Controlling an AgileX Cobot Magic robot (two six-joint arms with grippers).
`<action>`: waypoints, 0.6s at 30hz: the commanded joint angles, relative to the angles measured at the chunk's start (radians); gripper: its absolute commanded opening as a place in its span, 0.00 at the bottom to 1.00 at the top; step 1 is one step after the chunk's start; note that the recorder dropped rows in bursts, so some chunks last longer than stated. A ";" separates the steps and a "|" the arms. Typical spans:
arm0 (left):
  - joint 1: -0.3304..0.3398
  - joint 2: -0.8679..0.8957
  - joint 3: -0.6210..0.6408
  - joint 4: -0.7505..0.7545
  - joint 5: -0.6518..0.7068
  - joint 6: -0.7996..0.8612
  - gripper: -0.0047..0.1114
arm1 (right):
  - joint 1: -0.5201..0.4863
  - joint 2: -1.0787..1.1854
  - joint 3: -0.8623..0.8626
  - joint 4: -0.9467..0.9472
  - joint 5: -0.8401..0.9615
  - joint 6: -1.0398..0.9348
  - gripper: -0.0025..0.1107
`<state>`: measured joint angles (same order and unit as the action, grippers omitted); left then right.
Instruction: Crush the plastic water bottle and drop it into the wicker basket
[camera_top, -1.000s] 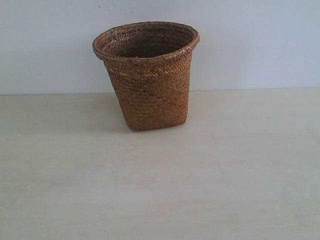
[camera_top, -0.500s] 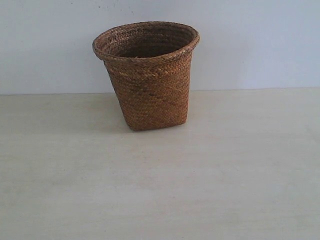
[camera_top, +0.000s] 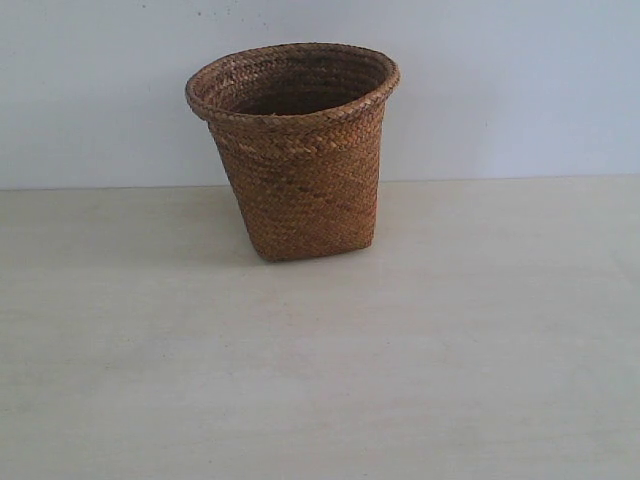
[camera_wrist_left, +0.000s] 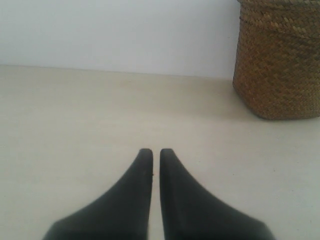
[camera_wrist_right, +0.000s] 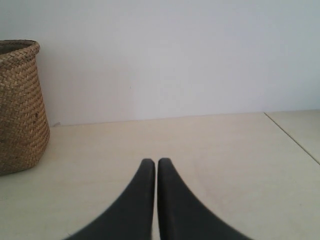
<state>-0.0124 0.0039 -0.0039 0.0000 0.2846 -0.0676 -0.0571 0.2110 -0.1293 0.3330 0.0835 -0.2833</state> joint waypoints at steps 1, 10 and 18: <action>-0.009 -0.004 0.004 -0.010 0.001 0.006 0.08 | -0.003 -0.004 0.000 -0.012 -0.026 0.005 0.02; -0.009 -0.004 0.004 -0.010 0.001 0.008 0.08 | -0.003 -0.006 0.000 -0.250 0.007 0.283 0.02; -0.009 -0.004 0.004 -0.010 0.001 0.008 0.08 | -0.003 -0.164 0.000 -0.252 0.172 0.283 0.02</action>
<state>-0.0124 0.0039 -0.0039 0.0000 0.2846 -0.0638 -0.0571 0.1014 -0.1293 0.0896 0.1936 0.0000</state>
